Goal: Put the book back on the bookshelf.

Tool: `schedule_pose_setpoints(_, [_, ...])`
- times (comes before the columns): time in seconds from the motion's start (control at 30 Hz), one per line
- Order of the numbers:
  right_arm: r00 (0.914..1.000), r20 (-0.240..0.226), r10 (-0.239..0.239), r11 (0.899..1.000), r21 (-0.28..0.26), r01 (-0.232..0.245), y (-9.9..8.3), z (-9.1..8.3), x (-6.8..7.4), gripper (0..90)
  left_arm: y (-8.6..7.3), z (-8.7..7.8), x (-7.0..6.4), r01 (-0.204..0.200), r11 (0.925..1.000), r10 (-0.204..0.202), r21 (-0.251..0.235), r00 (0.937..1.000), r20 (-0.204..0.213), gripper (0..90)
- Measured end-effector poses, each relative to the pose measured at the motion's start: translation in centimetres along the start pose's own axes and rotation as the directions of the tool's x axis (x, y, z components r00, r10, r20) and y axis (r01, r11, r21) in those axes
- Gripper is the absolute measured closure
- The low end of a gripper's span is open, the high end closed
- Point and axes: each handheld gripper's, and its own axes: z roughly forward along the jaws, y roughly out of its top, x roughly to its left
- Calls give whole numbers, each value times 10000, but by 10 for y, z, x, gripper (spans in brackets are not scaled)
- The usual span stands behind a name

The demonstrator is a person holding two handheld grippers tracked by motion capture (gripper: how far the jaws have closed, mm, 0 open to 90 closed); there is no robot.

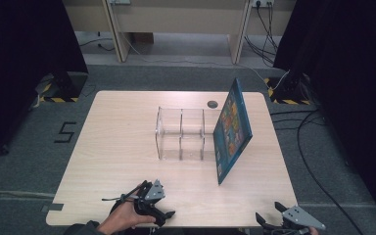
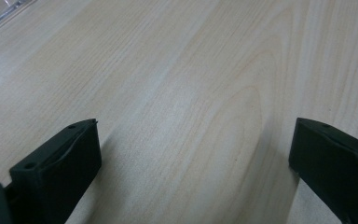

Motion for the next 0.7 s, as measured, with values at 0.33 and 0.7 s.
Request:
schedule_pose_setpoints(0.33, [9999,23,-150,9979,631,149,-5,2,1,171,-1,1,0,-54,10000,54,-51,10000,46,0])
schedule_pose_setpoints(0.7, [9995,63,-318,9900,1375,306,-9,6,2,166,-1,1,0,-54,9999,55,-87,10000,52,0])
